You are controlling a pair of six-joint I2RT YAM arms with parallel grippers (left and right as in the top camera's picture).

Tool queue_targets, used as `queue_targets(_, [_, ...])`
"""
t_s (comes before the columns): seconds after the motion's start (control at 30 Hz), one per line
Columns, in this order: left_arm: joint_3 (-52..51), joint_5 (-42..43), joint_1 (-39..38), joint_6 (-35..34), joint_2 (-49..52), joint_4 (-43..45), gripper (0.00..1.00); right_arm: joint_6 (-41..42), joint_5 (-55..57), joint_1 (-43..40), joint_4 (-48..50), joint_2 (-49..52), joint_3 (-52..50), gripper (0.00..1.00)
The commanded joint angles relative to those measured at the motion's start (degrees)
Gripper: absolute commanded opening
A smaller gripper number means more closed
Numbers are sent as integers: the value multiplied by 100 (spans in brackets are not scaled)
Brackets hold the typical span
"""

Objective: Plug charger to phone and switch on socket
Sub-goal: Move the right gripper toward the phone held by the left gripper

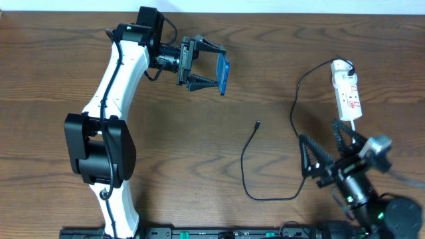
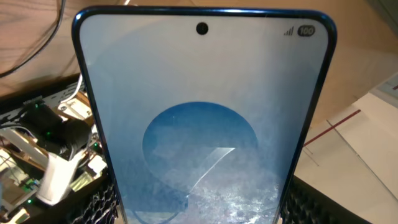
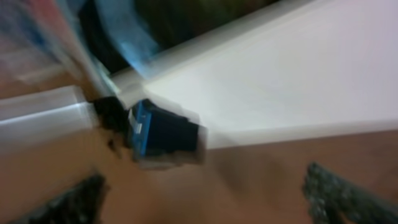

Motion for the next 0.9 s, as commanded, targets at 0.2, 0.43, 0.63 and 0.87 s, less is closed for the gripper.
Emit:
queue_targets(0.2, [4,319,26,-31,-155,-9,77,-1631,-1128,24,-2887,2726,2474,99])
queue_targets(0.43, [4,319,24,-28,-155,-9,77,-1307,-922,35,-3390,3414,2509,99])
queue_targets(0.63, [4,319,26,-28,-155,-7,77,-1268,494,35,-5211,4347,3646,97])
queue_targets(0.87, [4,319,24,-28,-155,-7,77,-734,-1300,262,-4623,4767,4109,98])
